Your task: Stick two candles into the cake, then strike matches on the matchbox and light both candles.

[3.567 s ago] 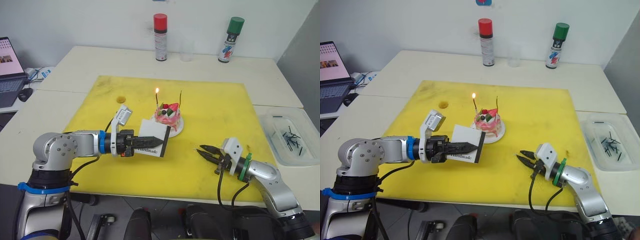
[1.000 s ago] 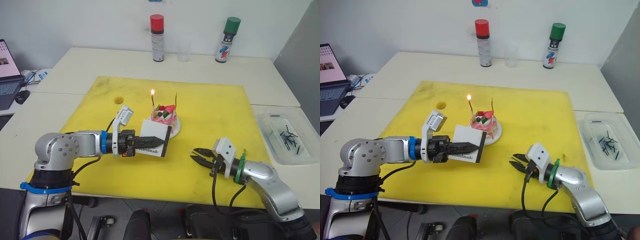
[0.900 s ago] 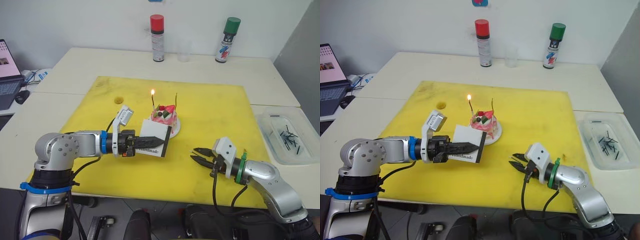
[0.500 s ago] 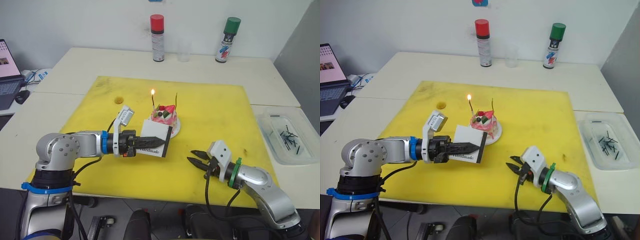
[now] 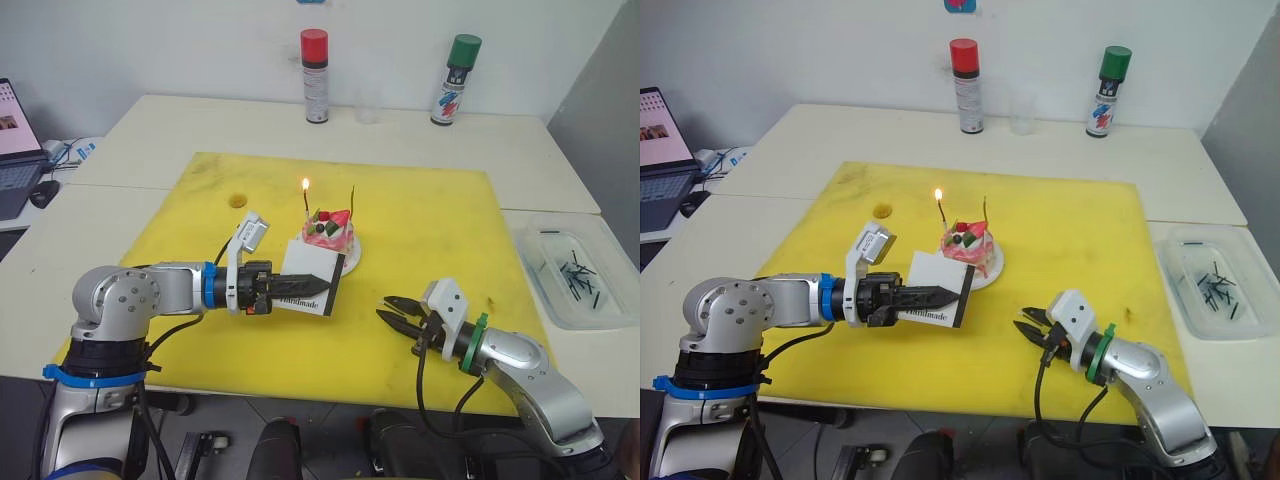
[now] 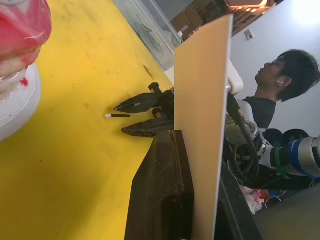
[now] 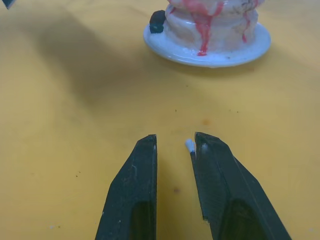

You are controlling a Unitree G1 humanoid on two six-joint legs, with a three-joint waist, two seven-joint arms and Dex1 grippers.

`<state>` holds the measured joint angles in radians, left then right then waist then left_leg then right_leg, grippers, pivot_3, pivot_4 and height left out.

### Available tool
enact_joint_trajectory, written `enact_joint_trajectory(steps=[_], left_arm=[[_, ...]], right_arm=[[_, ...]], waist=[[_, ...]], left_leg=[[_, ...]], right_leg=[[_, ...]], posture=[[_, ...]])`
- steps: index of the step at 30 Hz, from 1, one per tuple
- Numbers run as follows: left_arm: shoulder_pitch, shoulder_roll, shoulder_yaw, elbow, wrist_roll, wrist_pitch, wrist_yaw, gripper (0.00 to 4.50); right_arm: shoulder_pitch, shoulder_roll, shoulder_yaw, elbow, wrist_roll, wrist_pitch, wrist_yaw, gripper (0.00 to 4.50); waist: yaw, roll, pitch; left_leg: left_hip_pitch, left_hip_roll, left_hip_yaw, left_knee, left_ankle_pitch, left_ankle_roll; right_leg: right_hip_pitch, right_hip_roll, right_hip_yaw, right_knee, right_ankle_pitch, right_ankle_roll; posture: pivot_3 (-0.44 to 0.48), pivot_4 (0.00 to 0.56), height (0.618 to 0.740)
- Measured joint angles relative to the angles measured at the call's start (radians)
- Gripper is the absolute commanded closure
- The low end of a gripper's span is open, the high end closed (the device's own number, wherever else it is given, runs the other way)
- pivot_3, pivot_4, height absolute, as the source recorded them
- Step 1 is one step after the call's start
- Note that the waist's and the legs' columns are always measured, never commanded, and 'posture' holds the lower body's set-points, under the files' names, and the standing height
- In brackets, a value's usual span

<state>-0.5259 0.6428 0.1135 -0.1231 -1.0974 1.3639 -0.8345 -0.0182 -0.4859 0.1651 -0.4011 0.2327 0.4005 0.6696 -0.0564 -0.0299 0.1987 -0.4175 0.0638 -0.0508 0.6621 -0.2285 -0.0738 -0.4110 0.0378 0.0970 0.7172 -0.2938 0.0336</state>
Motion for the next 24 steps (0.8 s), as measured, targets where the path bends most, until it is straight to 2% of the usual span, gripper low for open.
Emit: enact_joint_trajectory(steps=[12,15,17,24], left_arm=[[0.000,0.000,0.000,0.000,0.000,0.001,0.000,4.50],[0.000,0.000,0.000,0.000,0.000,0.001,0.000,4.50],[0.000,0.000,0.000,0.000,0.000,0.001,0.000,4.50],[0.000,0.000,0.000,0.000,0.000,0.001,0.000,4.50]], right_arm=[[-0.002,0.004,0.000,0.030,-0.011,-0.034,0.004,3.26],[-0.002,0.004,0.000,0.036,-0.012,-0.041,0.002,3.83],[-0.002,0.005,0.000,0.037,-0.014,-0.041,-0.003,4.48],[-0.005,0.010,0.006,0.036,-0.024,-0.038,-0.023,4.48]], waist=[[0.000,0.000,0.000],[0.000,0.000,0.000],[0.000,0.000,0.000],[0.000,0.000,0.000]], left_leg=[[0.000,0.000,0.000,0.000,0.000,0.000],[0.000,0.000,0.000,0.000,0.000,0.000],[0.000,0.000,0.000,0.000,0.000,0.000],[0.000,0.000,0.000,0.000,0.000,0.000]], right_leg=[[0.000,0.000,0.000,0.000,0.000,0.000],[0.000,0.000,0.000,0.000,0.000,0.000],[0.000,0.000,0.000,0.000,0.000,0.000],[0.000,0.000,0.000,0.000,0.000,0.000]], posture=[[0.000,0.150,0.689],[0.000,0.150,0.689],[0.000,0.150,0.689],[0.000,0.150,0.689]])
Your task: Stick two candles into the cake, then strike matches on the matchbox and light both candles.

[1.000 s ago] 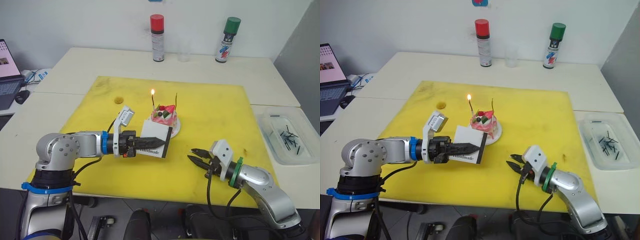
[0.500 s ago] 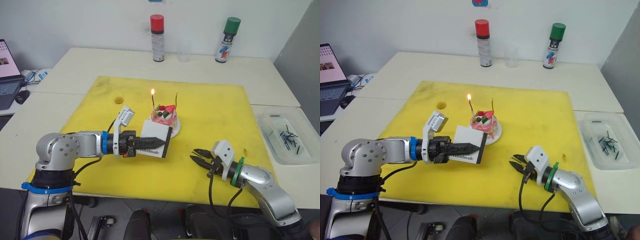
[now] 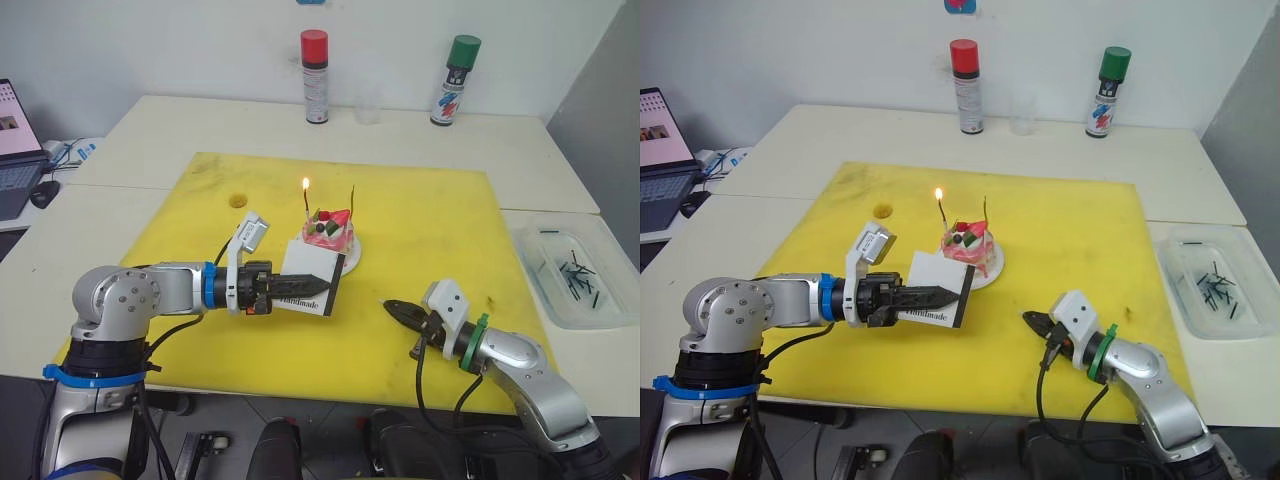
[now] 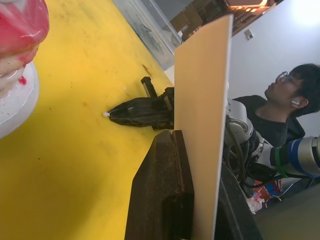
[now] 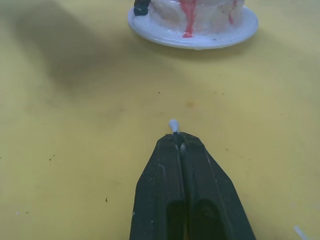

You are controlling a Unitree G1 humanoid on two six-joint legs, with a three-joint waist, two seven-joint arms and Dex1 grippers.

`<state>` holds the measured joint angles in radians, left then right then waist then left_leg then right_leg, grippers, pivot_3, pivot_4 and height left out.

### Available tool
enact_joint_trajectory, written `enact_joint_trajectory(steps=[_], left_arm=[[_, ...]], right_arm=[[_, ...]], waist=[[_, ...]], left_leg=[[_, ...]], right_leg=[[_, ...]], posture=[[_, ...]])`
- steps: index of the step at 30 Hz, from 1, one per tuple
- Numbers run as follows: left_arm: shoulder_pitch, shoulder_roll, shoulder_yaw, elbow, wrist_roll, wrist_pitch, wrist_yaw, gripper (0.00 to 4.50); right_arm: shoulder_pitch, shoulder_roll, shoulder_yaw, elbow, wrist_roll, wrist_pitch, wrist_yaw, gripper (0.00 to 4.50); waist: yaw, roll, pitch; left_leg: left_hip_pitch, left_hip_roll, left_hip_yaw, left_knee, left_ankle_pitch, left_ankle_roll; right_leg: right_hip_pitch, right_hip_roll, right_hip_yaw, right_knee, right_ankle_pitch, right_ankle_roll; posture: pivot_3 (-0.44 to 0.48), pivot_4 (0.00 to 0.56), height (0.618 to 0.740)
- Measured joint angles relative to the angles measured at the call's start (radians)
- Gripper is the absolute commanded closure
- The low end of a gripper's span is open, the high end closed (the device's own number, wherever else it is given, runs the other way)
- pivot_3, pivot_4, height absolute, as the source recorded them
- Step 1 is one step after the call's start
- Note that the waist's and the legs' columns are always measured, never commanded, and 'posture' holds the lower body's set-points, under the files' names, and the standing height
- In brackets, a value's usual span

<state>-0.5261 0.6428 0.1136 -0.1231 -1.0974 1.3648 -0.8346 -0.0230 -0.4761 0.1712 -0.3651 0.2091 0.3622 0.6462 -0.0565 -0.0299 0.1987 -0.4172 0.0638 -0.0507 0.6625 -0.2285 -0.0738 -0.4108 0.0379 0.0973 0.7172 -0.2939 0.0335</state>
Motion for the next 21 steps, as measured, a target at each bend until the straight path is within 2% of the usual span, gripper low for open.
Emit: enact_joint_trajectory(steps=[7,11,15,17,21], left_arm=[[0.000,0.000,0.000,0.000,0.000,0.000,-0.001,4.50],[0.001,0.000,0.001,0.010,0.000,-0.001,-0.001,4.50],[-0.001,-0.001,0.003,0.025,0.000,-0.002,-0.005,4.50],[-0.014,-0.007,0.002,0.049,0.001,-0.006,-0.008,4.50],[-0.031,-0.016,-0.001,0.064,0.007,-0.022,-0.027,4.50]], right_arm=[[0.001,0.002,-0.007,-0.034,0.015,0.042,-0.012,4.48],[-0.026,-0.023,-0.033,-0.128,0.055,0.091,-0.004,4.48],[-0.116,-0.076,-0.043,-0.222,0.094,0.128,0.032,4.48],[-0.205,-0.109,-0.047,-0.254,0.120,0.137,0.067,4.48],[-0.316,-0.160,-0.026,-0.263,0.132,0.137,0.143,4.48]], waist=[[0.000,0.000,0.000],[0.000,0.000,0.000],[0.000,0.000,0.000],[0.000,0.000,0.001],[0.000,0.000,0.001]], left_leg=[[0.000,0.000,0.000,0.000,0.000,0.000],[0.000,0.000,0.000,-0.001,0.000,0.000],[0.000,0.000,0.000,-0.001,0.000,0.000],[-0.001,0.000,0.000,-0.001,0.000,0.000],[-0.001,0.000,0.000,-0.002,0.000,0.000]], right_leg=[[0.000,0.000,0.000,0.000,0.000,0.000],[-0.001,0.000,0.000,0.000,0.000,0.000],[-0.001,0.000,0.000,0.000,0.000,0.000],[-0.001,0.000,-0.001,0.000,0.000,0.000],[-0.001,0.000,-0.001,-0.002,0.000,0.000]], posture=[[0.000,0.150,0.689],[0.000,0.150,0.689],[0.000,0.150,0.689],[0.000,0.150,0.689],[0.000,0.150,0.689]])
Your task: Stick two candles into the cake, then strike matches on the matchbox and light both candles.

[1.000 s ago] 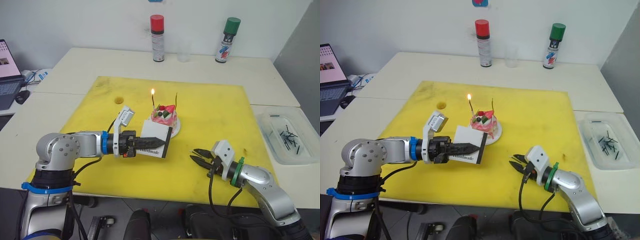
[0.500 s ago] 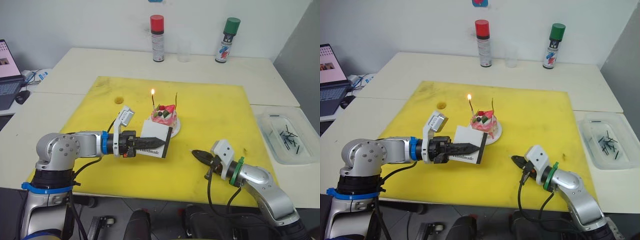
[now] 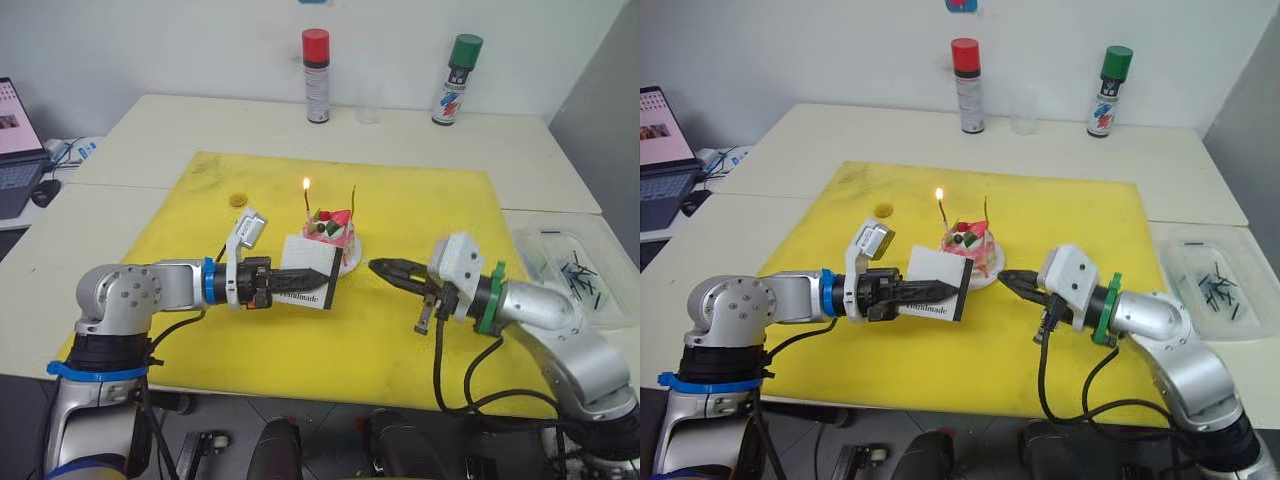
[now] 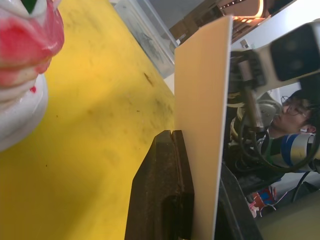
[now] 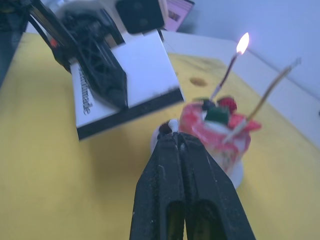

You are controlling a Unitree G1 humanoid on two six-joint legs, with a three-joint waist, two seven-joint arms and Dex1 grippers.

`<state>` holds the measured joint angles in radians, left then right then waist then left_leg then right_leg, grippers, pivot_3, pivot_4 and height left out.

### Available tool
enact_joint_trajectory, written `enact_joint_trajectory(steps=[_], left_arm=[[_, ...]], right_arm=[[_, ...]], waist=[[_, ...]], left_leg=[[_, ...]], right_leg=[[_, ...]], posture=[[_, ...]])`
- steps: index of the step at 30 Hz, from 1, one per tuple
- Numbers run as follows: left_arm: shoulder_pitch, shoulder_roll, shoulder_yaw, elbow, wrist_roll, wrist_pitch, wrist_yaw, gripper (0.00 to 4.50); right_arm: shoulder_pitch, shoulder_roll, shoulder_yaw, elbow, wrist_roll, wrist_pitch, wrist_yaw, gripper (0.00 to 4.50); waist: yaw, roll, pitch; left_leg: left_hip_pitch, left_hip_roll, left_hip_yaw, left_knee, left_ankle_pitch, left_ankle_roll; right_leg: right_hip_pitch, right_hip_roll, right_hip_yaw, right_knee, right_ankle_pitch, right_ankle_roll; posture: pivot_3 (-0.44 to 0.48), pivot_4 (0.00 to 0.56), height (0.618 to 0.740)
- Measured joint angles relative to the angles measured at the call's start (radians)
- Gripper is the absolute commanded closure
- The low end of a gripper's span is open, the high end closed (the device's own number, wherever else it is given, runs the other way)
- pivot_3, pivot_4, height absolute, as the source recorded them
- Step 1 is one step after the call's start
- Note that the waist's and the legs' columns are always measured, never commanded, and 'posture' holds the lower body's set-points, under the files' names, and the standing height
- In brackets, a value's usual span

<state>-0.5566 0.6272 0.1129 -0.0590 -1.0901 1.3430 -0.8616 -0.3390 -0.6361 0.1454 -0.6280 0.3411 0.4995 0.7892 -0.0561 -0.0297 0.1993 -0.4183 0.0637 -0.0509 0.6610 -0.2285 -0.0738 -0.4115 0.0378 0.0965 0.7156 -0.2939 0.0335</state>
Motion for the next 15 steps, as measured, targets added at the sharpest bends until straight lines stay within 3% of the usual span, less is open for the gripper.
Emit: enact_joint_trajectory(steps=[5,15], left_arm=[[-0.008,-0.008,-0.012,0.022,0.019,-0.019,-0.017,4.50],[-0.016,-0.016,-0.018,0.024,0.028,-0.020,-0.025,4.50]], right_arm=[[-0.050,-0.026,0.079,0.039,-0.037,-0.050,0.082,4.48],[-0.080,0.012,0.162,0.117,-0.133,-0.132,0.088,4.48]], waist=[[0.001,0.000,0.000],[0.001,0.000,0.000]], left_leg=[[-0.001,0.000,0.000,0.000,0.000,0.000],[-0.003,0.000,0.000,0.000,0.000,0.000]], right_leg=[[-0.001,0.000,0.000,-0.001,0.000,0.000],[-0.002,0.000,0.000,-0.001,0.000,0.000]], posture=[[0.000,0.150,0.689],[0.000,0.150,0.689]])
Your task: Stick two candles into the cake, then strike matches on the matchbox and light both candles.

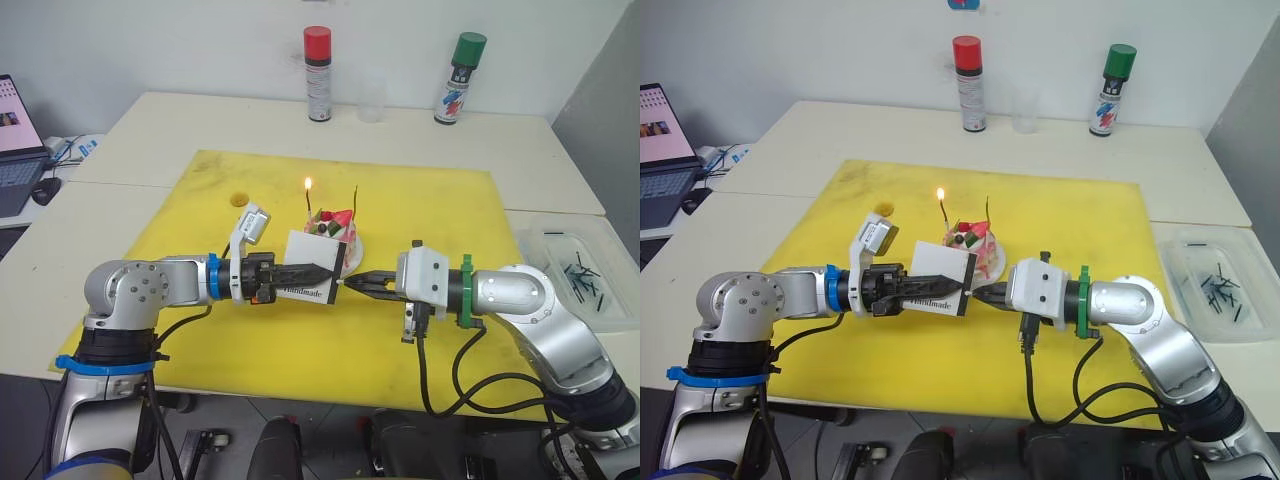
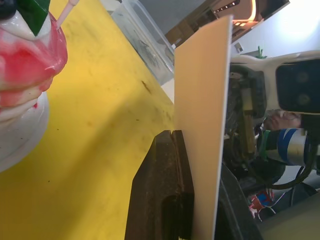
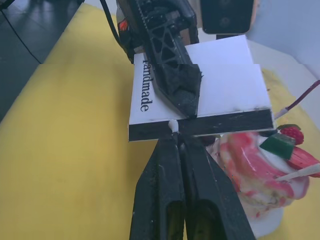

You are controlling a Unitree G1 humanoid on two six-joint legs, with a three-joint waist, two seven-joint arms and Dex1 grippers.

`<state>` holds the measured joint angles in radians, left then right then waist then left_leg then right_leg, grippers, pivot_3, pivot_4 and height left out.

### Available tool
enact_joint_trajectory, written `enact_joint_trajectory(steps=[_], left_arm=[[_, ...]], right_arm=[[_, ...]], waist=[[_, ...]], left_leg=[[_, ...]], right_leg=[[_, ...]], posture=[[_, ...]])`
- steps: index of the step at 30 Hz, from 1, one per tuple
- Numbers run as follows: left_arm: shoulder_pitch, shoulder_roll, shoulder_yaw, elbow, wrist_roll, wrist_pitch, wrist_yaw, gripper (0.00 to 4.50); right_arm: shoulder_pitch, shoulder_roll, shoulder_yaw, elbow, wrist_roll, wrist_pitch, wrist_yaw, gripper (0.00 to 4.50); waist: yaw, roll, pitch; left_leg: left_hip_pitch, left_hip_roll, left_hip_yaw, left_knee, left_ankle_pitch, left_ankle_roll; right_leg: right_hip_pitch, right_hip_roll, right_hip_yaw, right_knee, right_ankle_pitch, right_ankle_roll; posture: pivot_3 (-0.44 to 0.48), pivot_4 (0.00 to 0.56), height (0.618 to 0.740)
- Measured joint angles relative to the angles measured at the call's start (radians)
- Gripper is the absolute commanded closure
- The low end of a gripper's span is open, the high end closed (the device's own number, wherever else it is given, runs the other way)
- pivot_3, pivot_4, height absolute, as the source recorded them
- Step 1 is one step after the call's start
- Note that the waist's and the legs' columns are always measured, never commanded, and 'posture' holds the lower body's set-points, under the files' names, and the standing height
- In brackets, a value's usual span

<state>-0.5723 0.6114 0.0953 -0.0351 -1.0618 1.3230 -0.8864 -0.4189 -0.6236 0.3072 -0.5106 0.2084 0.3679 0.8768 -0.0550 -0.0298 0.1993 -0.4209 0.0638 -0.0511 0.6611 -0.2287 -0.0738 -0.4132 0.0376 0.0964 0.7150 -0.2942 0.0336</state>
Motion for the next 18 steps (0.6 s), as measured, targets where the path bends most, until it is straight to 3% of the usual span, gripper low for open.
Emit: enact_joint_trajectory(steps=[18], left_arm=[[-0.016,-0.012,0.011,0.008,0.015,-0.003,0.027,4.50]], right_arm=[[-0.034,0.034,0.057,0.109,-0.105,-0.155,0.069,4.48]], waist=[[0.000,0.000,0.000]], left_leg=[[0.000,0.000,0.000,0.000,0.000,0.000]], right_leg=[[0.000,0.000,-0.001,0.000,0.000,0.000]], posture=[[0.000,0.150,0.689]])
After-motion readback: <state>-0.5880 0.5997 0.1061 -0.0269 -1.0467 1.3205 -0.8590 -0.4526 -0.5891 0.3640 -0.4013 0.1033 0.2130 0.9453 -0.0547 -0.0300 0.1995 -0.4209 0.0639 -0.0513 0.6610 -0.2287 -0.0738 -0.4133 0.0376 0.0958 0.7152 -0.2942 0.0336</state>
